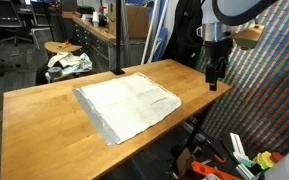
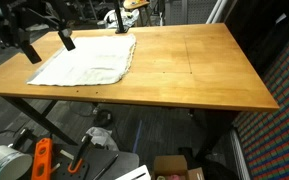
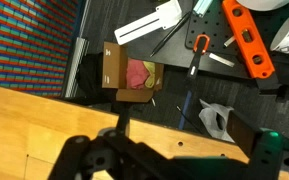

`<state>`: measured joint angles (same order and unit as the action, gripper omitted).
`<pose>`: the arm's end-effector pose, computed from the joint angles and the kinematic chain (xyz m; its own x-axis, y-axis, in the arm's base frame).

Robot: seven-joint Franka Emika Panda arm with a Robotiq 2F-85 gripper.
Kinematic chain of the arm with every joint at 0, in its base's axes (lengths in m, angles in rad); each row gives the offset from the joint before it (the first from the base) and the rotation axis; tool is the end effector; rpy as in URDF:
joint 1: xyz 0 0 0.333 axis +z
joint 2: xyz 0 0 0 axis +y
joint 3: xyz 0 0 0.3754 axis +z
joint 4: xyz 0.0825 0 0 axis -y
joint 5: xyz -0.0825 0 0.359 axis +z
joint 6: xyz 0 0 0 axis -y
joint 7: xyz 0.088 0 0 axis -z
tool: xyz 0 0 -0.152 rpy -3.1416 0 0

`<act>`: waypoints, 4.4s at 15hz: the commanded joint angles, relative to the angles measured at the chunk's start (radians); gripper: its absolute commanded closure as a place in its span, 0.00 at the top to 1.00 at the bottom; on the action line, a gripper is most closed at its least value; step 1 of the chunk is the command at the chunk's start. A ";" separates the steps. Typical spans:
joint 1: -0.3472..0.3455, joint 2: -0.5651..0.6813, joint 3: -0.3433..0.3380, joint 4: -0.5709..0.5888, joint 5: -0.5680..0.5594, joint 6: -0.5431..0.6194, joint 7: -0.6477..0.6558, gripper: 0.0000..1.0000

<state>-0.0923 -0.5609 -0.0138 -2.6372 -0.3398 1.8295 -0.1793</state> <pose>0.2700 -0.0706 0.4301 0.9398 0.1576 -0.3032 0.2338 -0.9436 0.2344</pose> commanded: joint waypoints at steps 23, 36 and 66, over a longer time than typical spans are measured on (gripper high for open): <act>0.020 -0.001 -0.018 0.007 -0.008 -0.006 0.008 1.00; 0.059 0.223 -0.049 0.140 0.128 0.038 -0.028 1.00; -0.193 0.911 -0.044 0.463 0.460 0.521 -0.374 1.00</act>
<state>-0.2368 0.3346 -0.0964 -2.1974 0.0375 2.3468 -0.4333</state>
